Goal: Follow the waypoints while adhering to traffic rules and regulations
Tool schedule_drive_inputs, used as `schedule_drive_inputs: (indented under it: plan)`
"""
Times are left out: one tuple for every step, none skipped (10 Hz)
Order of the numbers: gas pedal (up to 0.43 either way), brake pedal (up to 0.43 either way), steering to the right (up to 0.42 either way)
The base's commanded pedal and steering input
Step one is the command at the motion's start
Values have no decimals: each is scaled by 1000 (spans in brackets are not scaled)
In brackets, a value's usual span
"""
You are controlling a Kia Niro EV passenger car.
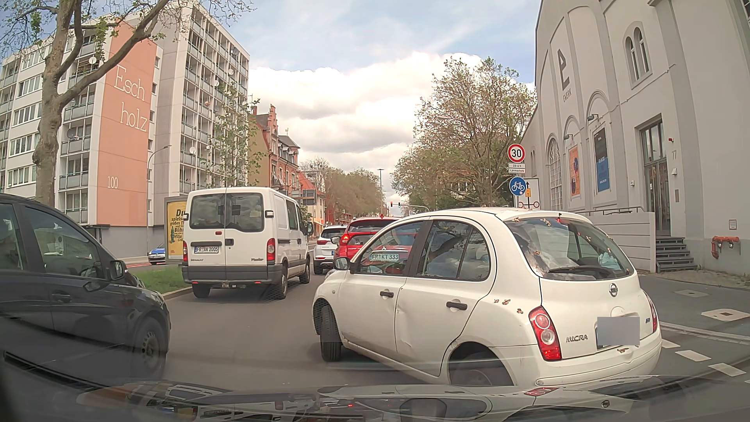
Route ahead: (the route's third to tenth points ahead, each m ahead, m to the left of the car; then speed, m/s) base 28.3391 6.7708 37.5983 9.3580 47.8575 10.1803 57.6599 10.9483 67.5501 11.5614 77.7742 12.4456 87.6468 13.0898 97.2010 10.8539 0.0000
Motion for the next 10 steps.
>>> schedule_drive_inputs:
  plan:
    - [0, 226, -25]
    - [0, 226, -25]
    - [0, 226, -25]
    - [0, 226, -25]
    - [0, 226, -25]
    - [0, 226, -25]
    - [0, 226, -25]
    - [0, 232, -25]
    - [0, 232, -25]
    - [0, 232, -25]
